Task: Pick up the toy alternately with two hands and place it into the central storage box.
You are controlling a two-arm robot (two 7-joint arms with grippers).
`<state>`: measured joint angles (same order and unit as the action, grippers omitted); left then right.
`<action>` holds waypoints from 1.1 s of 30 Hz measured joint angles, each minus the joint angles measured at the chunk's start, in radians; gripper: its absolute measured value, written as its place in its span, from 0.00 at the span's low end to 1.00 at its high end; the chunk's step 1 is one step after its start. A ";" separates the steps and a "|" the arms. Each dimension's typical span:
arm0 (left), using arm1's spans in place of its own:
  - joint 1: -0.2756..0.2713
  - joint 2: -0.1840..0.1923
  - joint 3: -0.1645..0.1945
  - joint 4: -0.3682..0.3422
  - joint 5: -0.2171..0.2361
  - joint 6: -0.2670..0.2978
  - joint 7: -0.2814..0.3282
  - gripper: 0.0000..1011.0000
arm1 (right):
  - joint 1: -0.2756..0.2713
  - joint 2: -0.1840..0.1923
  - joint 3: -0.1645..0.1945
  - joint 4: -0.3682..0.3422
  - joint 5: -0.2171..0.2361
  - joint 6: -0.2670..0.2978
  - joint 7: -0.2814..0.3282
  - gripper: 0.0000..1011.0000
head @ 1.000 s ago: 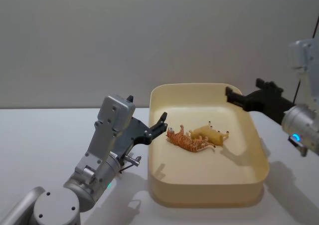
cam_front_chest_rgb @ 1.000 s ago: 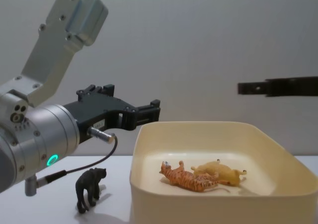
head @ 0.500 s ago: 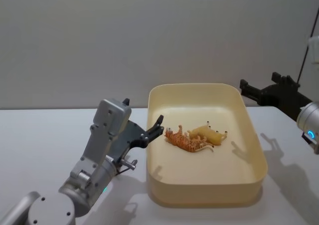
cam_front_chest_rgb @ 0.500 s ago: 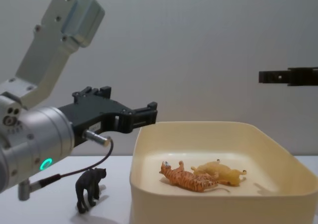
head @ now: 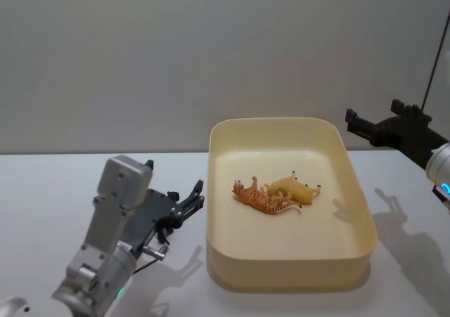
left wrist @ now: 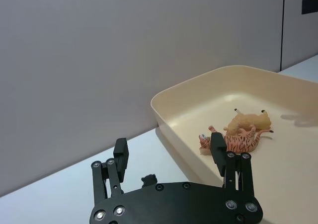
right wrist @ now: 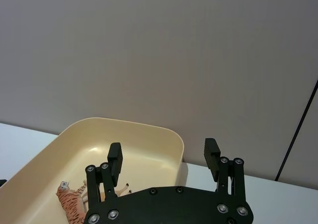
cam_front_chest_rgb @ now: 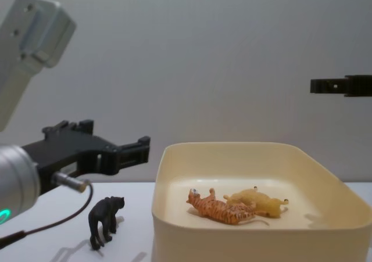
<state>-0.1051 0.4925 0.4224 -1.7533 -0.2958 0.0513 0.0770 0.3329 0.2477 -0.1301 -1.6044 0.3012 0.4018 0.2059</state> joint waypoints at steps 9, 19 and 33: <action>0.022 0.035 -0.025 0.005 -0.085 -0.005 -0.060 0.99 | -0.002 0.002 0.002 -0.003 0.003 -0.001 -0.002 0.99; -0.005 0.034 -0.044 0.064 -0.160 0.026 -0.167 0.99 | -0.003 0.003 0.004 -0.005 0.004 -0.001 -0.003 0.99; -0.064 0.007 -0.057 0.150 -0.192 0.129 -0.224 0.99 | -0.003 0.004 0.004 -0.006 0.005 -0.001 -0.003 0.99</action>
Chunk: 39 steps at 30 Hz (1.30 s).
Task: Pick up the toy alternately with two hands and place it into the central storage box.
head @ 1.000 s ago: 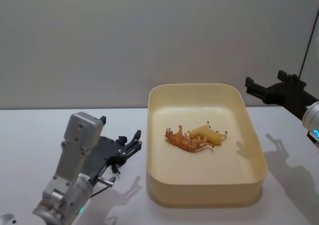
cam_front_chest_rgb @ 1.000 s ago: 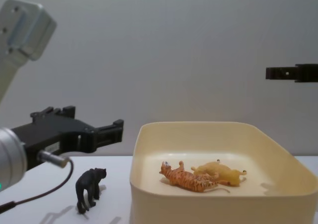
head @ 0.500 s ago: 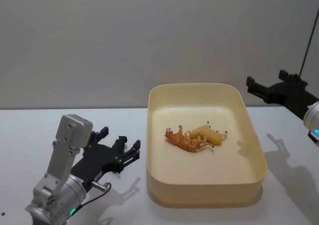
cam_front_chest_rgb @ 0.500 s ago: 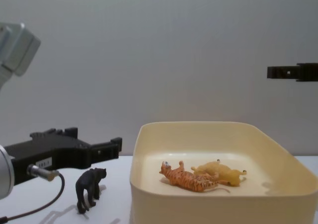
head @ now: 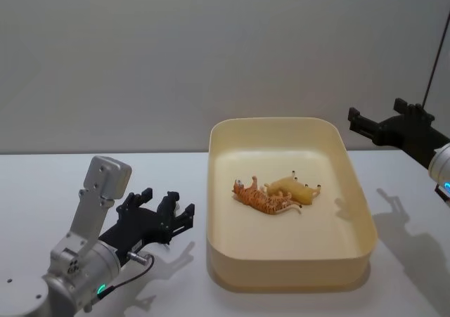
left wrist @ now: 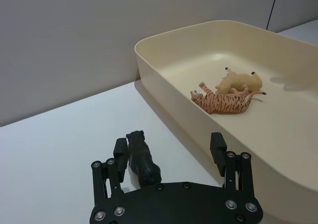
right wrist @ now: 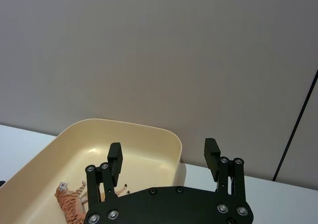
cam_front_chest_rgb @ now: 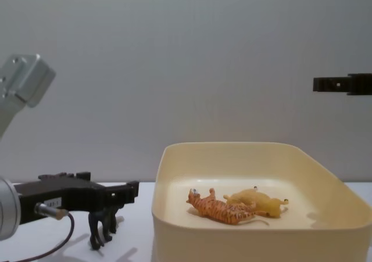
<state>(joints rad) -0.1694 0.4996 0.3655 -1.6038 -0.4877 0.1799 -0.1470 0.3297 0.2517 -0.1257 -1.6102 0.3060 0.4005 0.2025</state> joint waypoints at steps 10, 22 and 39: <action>-0.051 -0.036 0.000 0.070 0.015 0.057 -0.001 0.99 | 0.000 0.000 0.000 0.000 0.000 0.000 0.000 0.99; -0.107 -0.082 0.003 0.149 0.027 0.096 0.007 0.99 | 0.000 0.000 0.000 0.000 0.000 0.000 0.000 0.99; -0.142 -0.119 0.003 0.206 -0.019 0.160 0.037 0.92 | 0.000 0.000 0.000 0.000 0.000 0.000 0.000 0.99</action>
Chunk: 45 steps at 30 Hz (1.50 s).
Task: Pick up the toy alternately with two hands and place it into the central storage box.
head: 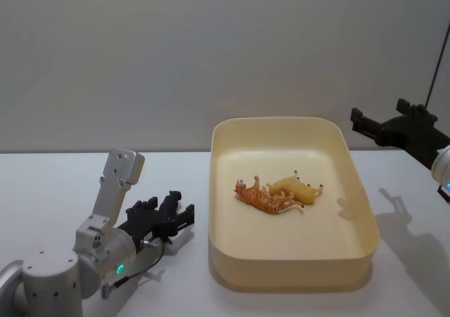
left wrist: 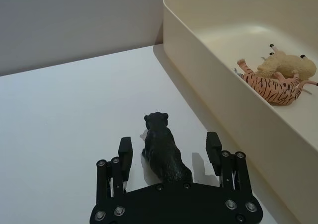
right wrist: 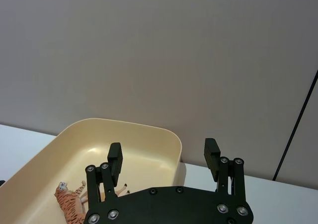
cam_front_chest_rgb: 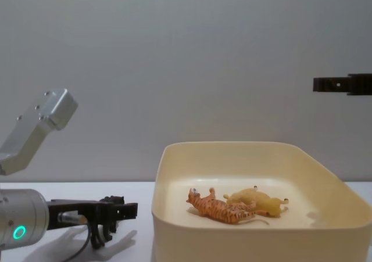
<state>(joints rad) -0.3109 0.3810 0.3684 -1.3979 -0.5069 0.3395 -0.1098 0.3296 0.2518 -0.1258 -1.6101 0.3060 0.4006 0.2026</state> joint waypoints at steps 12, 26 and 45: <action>-0.007 -0.009 -0.001 0.013 -0.015 0.016 0.009 0.58 | 0.000 0.000 0.000 0.000 0.000 0.000 0.000 0.99; -0.010 -0.014 -0.001 0.017 -0.015 0.012 0.013 0.31 | 0.000 0.000 0.000 0.000 0.000 0.000 0.000 0.99; -0.052 -0.027 -0.020 -0.024 0.047 -0.061 0.068 0.31 | 0.000 0.000 0.000 0.000 0.000 0.000 0.000 0.99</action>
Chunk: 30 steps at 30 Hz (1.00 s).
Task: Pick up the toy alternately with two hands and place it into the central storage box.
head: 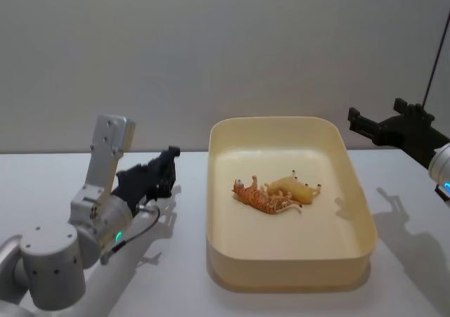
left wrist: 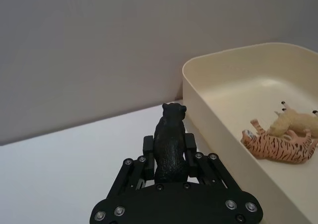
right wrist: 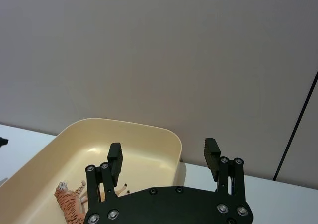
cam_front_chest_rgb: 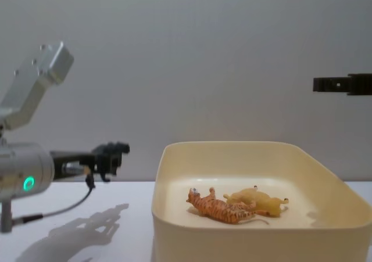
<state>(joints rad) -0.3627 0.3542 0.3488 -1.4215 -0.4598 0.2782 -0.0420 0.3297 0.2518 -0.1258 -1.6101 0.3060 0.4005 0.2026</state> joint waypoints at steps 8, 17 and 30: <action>-0.030 -0.005 -0.008 -0.015 0.020 -0.002 -0.046 0.31 | 0.000 0.000 0.000 0.000 0.000 0.000 0.000 0.99; -0.070 -0.015 -0.010 -0.011 0.027 0.013 -0.146 0.31 | 0.000 0.000 0.000 0.000 0.000 0.000 0.000 0.99; -0.155 -0.051 0.001 0.058 0.039 0.037 -0.336 0.31 | 0.000 0.000 0.000 0.000 0.000 0.000 0.000 0.99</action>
<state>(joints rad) -0.5179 0.3030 0.3496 -1.3635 -0.4212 0.3147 -0.3782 0.3297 0.2518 -0.1258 -1.6101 0.3060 0.4005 0.2026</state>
